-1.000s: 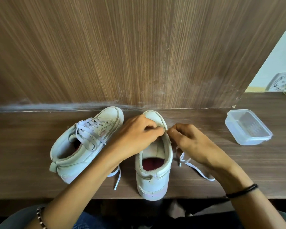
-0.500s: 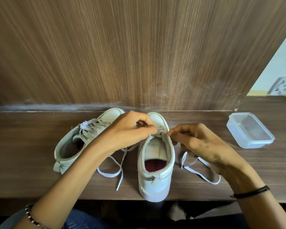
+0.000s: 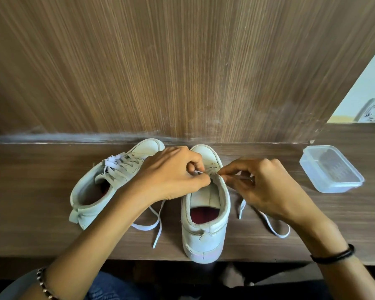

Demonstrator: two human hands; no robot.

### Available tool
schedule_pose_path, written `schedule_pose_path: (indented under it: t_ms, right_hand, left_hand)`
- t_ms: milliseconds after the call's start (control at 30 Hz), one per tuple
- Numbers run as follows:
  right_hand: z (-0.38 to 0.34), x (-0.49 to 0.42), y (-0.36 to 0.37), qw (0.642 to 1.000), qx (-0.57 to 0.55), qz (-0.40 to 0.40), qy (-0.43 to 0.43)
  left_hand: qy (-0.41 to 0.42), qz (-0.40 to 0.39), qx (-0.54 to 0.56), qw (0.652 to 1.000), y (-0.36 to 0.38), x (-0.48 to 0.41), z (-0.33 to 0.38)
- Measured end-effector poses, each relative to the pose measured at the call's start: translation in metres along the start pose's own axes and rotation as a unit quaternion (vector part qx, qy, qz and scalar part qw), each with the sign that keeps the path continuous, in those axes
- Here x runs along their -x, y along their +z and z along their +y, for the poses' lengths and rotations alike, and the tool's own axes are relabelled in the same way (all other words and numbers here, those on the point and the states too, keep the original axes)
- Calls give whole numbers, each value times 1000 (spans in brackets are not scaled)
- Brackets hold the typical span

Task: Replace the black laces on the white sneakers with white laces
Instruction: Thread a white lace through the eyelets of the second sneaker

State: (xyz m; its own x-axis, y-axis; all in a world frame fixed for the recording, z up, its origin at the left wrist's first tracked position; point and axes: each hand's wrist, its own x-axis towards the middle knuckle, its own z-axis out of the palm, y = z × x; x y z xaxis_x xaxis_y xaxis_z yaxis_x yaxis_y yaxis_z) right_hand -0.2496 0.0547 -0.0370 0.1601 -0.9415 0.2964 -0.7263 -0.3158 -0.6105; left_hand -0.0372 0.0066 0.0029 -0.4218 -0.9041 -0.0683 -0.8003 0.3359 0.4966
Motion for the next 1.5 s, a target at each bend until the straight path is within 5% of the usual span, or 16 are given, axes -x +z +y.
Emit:
schedule_pose_path:
  t_ms: [100,200,533,767,933,1133,1500]
  right_hand:
    - [0,2,7,974,175,76,-118]
    - [-1,4,10,951,239,98,-172]
    - [10,1,8,993,78,27,-86]
    - [4,1,11,967,189,90,-143]
    - [10,3,14,929,268,166,-195]
    - [8,4,10,981,134,93,-105]
    - [6,4,10,965,188,131,-125]
  left_hand:
    - [11,26,-38,999,0,1,3]
    - [13,66,-45,997,0,1,6]
    - [47,81,9,996,7,0,7]
    - [43,118,-1,992,14,-1,14]
    - [111,189,-138,966,17,8,18]
    - [92,169,-122,974,19,13,19]
    - [53,169,-115,977,26,12,15]
